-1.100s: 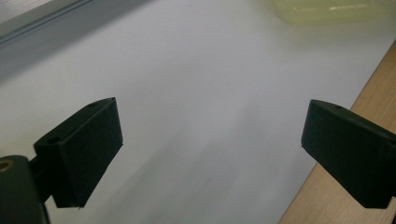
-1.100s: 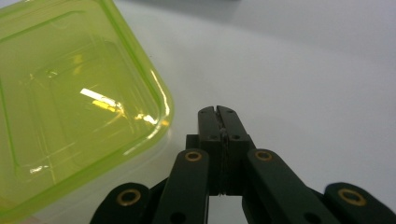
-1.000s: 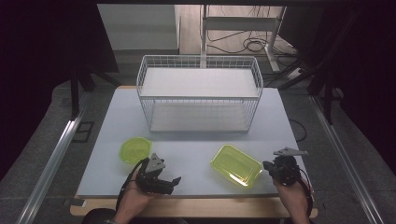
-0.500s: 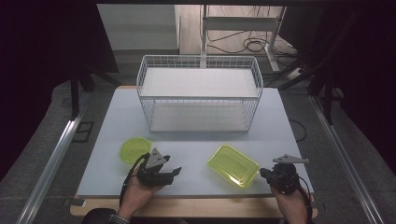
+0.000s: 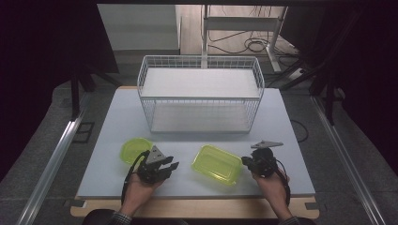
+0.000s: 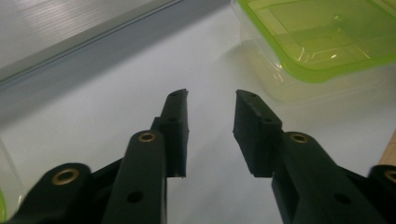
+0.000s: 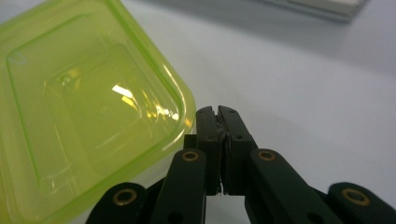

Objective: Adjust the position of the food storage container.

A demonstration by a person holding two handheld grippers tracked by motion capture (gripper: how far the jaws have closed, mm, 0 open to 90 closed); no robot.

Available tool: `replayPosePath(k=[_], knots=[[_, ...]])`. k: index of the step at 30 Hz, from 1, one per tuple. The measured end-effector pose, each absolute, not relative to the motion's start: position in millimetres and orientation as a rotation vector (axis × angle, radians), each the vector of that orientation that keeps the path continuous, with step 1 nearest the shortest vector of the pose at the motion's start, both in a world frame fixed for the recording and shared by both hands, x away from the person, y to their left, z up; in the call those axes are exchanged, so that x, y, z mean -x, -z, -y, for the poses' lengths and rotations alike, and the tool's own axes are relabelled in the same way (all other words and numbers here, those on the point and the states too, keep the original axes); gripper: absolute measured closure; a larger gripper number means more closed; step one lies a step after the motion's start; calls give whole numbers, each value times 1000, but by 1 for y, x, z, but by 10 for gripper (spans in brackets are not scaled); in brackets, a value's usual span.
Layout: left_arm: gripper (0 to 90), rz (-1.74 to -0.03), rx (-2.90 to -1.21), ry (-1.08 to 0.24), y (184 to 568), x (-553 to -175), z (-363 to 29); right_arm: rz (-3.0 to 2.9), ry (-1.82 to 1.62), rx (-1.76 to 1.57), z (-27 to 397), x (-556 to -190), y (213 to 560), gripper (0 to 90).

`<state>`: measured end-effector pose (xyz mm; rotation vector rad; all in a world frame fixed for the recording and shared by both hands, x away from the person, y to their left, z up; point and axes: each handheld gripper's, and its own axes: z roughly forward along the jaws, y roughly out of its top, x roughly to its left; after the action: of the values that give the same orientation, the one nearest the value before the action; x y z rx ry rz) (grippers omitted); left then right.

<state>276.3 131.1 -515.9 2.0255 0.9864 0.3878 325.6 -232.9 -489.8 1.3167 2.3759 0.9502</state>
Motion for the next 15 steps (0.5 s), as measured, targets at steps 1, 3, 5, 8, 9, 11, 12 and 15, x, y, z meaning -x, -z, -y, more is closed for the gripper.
replayPosePath(k=[1,3,5,8,9,11,12,15], knots=[[684,-991,-2026,-388,517,-277,-131,-2382,-950,-1311,230,-327,489,870],[701,-994,-2033,-393,517,-279,-128,-2386,-948,-1302,226,-328,489,870],[714,-992,-2028,-396,517,-283,-124,-2394,-939,-1310,228,-324,489,870],[732,-977,-2036,-398,516,-290,-114,-2392,-936,-1314,239,-310,488,870],[737,-971,-2043,-395,516,-293,-110,-2391,-943,-1317,242,-304,487,870],[743,-958,-2062,-401,518,-298,-101,-2396,-972,-1316,246,-292,485,870],[745,-949,-2074,-392,519,-300,-97,-2404,-975,-1318,246,-289,485,870],[758,-938,-2085,-380,520,-300,-91,-2439,-980,-1306,238,-289,488,869]])
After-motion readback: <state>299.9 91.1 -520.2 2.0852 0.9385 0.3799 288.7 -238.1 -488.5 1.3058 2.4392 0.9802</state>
